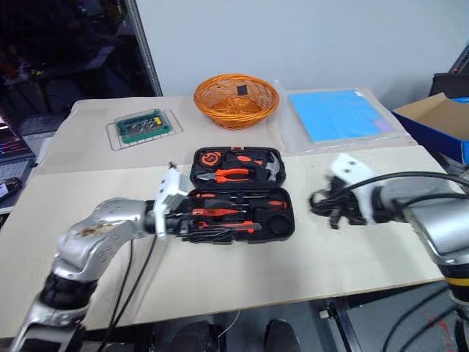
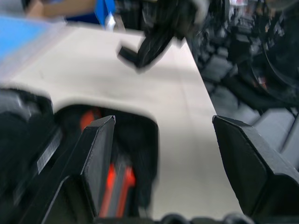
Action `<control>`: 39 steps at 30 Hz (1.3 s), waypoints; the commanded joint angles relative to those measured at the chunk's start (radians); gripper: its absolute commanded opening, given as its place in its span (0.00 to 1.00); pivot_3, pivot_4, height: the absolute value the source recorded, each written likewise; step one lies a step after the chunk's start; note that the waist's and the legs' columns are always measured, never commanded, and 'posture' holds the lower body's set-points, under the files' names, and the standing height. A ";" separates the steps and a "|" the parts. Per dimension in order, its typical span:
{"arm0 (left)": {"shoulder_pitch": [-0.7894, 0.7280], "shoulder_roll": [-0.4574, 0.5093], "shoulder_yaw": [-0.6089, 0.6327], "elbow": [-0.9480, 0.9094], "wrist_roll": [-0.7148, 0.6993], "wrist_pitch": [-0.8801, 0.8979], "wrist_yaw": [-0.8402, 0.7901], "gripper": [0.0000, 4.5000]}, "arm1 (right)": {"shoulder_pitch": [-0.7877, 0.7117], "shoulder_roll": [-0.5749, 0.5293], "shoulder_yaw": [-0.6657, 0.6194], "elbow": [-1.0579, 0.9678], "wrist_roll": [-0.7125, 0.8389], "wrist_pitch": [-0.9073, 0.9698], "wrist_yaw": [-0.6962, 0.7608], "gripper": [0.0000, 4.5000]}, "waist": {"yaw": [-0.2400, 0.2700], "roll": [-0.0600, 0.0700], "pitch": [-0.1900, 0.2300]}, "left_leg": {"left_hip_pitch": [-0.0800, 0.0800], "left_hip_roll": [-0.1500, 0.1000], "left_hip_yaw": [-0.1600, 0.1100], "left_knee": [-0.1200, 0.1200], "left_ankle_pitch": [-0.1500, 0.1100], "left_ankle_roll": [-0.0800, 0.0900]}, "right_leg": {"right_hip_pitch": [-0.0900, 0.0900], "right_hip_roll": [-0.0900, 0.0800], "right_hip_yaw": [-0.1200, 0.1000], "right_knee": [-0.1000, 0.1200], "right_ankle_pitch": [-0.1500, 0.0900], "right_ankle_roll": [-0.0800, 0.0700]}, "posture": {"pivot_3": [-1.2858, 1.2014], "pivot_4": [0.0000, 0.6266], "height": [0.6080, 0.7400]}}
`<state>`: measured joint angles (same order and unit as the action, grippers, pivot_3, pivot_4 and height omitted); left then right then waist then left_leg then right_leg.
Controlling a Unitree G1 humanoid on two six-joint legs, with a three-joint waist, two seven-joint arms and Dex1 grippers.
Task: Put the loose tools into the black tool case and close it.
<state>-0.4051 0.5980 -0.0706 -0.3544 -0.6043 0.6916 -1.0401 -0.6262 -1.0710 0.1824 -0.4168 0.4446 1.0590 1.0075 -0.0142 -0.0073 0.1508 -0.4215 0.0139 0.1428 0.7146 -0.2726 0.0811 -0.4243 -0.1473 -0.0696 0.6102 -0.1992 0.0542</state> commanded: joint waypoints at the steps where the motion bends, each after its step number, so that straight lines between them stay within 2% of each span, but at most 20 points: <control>1: 0.047 0.053 0.053 -0.051 -0.034 -0.022 -0.034 0.79 | -0.085 0.033 0.119 -0.027 -0.023 0.038 0.020 0.01 | 0.010 0.000 0.001 | 0.000 0.000 0.000 0.000 0.000 -0.001 | 0.000 0.000 0.000 -0.001 0.000 0.000 | 0.52 0.24 1.00; 5: 0.084 0.070 0.058 -0.063 -0.023 -0.044 -0.017 0.79 | -0.124 0.059 0.244 0.009 -0.084 0.025 0.023 0.01 | 0.021 -0.001 0.001 | -0.001 -0.001 -0.001 0.001 -0.003 -0.004 | -0.001 -0.001 -0.001 -0.001 0.000 0.000 | 0.52 0.24 1.00; 8: 0.098 0.065 0.069 -0.076 -0.022 -0.050 0.014 0.79 | -0.121 0.065 0.291 0.022 -0.104 0.009 0.039 0.01 | 0.026 -0.001 0.001 | -0.003 -0.002 -0.001 0.001 0.000 0.002 | -0.001 -0.002 -0.002 0.000 0.000 0.000 | 0.52 0.24 1.00; 15: 0.131 0.072 0.078 -0.108 -0.031 -0.052 0.054 0.79 | -0.116 0.093 0.369 0.098 -0.170 -0.058 0.074 0.01 | 0.017 -0.001 0.001 | -0.001 -0.001 0.001 0.000 0.001 0.002 | 0.000 -0.001 -0.002 -0.001 0.000 -0.001 | 0.52 0.24 1.00; 22: 0.164 0.082 0.105 -0.125 -0.035 -0.051 0.092 0.79 | -0.114 0.121 0.387 0.158 -0.216 -0.117 0.133 0.50 | 0.023 -0.001 0.001 | -0.001 -0.001 0.001 0.000 0.001 0.002 | 0.000 0.000 -0.002 -0.001 0.000 0.000 | 0.52 0.24 1.00; 25: 0.177 0.085 0.129 -0.125 -0.046 -0.041 0.106 0.79 | -0.121 0.128 0.313 0.131 -0.178 -0.102 0.149 0.73 | 0.022 -0.001 0.001 | -0.001 -0.001 0.001 0.000 0.001 0.002 | 0.000 0.000 -0.002 -0.001 0.000 0.000 | 0.52 0.24 1.00; 28: 0.153 0.064 0.144 -0.086 -0.056 0.001 0.164 0.79 | -0.115 0.152 0.151 0.082 -0.085 -0.073 0.138 0.73 | 0.022 -0.002 0.001 | -0.002 -0.001 0.001 -0.001 0.001 0.002 | 0.000 0.000 -0.003 -0.001 -0.001 0.000 | 0.52 0.24 1.00; 32: 0.064 -0.011 0.152 -0.010 -0.040 0.087 0.325 0.79 | -0.092 0.221 -0.067 0.057 0.013 0.031 0.036 0.73 | 0.027 -0.002 0.002 | -0.002 -0.001 0.000 0.000 0.001 0.002 | 0.001 0.000 -0.003 0.000 0.000 0.000 | 0.52 0.24 1.00; 35: -0.011 -0.047 0.160 0.064 -0.022 0.105 0.388 0.79 | -0.038 0.241 -0.167 0.007 0.032 0.067 -0.048 0.73 | 0.029 -0.003 0.002 | -0.001 -0.001 -0.001 0.000 0.000 0.002 | 0.002 0.000 -0.004 0.000 0.001 0.000 | 0.52 0.24 1.00; 37: -0.112 -0.108 0.153 0.145 0.007 0.157 0.501 0.79 | 0.002 0.260 -0.255 -0.014 0.035 0.096 -0.119 0.73 | 0.034 -0.004 0.003 | -0.002 -0.001 -0.001 0.000 0.000 0.002 | 0.002 0.000 -0.004 0.000 0.001 0.000 | 0.52 0.24 1.00; 39: -0.178 -0.122 0.146 0.226 0.039 0.168 0.537 0.79 | 0.004 0.304 -0.276 -0.026 0.011 0.112 -0.207 0.73 | 0.032 -0.004 0.003 | -0.002 -0.002 -0.001 0.000 0.001 0.002 | 0.002 0.000 -0.004 0.001 0.001 0.000 | 0.52 0.24 1.00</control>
<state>-0.5358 0.4803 0.0683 -0.1692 -0.5891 0.8533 -0.5452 -0.6097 -0.7842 -0.0331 -0.3979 0.4554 1.1608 0.8748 0.0177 -0.0116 0.1539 -0.4235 0.0115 0.1418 0.7148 -0.2717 0.0834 -0.4226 -0.1473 -0.0740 0.6109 -0.1978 0.0542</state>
